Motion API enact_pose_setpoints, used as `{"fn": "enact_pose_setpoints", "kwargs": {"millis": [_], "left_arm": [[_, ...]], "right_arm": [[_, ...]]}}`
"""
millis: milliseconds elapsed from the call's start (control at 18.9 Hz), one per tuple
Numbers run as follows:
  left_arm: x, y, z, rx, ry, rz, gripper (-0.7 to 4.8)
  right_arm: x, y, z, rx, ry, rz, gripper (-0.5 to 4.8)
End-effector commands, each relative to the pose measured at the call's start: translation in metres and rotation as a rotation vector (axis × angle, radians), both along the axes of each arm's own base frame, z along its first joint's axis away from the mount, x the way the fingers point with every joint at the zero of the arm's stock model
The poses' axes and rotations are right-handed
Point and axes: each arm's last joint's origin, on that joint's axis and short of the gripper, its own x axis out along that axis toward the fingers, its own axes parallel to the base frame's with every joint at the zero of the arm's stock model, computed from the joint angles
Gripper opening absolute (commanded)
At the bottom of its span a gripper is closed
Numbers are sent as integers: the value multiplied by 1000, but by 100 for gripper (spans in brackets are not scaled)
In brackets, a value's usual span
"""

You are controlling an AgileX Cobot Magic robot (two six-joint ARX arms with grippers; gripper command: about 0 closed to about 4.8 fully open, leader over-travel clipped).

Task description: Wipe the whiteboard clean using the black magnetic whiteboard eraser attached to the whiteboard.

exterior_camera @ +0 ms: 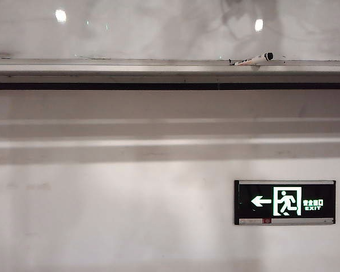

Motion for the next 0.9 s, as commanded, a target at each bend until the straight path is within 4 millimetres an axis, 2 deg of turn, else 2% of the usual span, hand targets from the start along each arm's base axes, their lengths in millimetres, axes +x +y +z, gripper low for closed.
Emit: {"fn": "enact_pose_setpoints", "kwargs": {"millis": [53,211,317,422,528,634,792,898], "left_arm": [[-3,1,4,-11,-24,-3,-6],[-3,1,4,-12,-24,-2,-5],[-3,1,4,-12,-24,-2,-5],[-3,1,4,-12,-24,-2,-5],[-3,1,4,-12,-24,-2,-5],[-4,1,4,-11,-25,-6,-5],[-4,1,4,-8,-25,-23,-5],[-4,1,4,-8,-25,-25,-6]], "right_arm": [[8,26,-13,-142,-23,86,103],[11,27,-10,-126,-75,-33,89],[9,21,4,-1,-165,-170,89],[3,18,17,79,-255,-212,89],[-5,16,34,157,-391,-208,89],[-9,16,41,237,-448,-180,89],[-9,21,41,259,-446,-35,89],[-7,33,36,255,-433,18,88]]}}
